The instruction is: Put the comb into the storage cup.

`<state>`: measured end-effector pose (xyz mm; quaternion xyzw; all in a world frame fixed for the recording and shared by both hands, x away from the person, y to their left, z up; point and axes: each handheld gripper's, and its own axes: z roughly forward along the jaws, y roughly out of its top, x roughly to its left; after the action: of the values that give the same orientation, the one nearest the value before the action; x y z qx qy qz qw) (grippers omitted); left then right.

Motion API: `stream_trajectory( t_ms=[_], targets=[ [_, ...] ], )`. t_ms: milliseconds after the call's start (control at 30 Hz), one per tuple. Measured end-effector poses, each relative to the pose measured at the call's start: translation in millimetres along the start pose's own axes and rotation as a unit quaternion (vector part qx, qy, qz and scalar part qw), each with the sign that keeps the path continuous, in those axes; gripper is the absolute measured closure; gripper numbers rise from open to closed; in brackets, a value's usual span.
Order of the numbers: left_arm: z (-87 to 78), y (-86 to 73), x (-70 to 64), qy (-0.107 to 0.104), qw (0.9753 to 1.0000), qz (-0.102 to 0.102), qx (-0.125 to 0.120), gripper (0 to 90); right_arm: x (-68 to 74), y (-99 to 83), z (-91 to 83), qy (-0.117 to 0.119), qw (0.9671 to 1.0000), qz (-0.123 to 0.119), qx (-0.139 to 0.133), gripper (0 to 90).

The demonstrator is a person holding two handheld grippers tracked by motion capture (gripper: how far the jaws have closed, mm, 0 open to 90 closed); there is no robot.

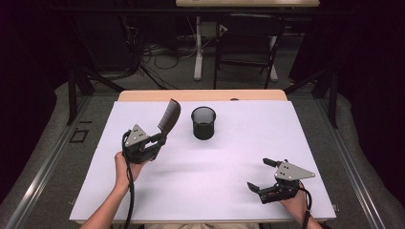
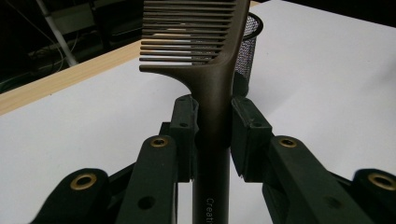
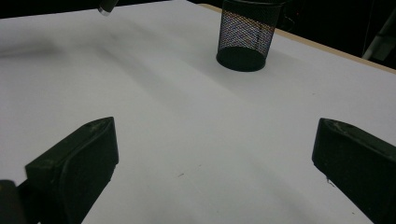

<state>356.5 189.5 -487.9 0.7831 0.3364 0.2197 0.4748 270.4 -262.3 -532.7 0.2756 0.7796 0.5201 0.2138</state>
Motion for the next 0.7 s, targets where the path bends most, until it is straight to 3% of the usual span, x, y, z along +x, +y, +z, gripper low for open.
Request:
stream_trajectory(
  t_ms=[700],
  targets=[
    [9.4,18.3,4.2,-0.002,0.9991,-0.017,-0.039,72.7,-1.0,-0.1,-1.3,-0.001,1.0,0.0,0.0,0.0]
  ],
)
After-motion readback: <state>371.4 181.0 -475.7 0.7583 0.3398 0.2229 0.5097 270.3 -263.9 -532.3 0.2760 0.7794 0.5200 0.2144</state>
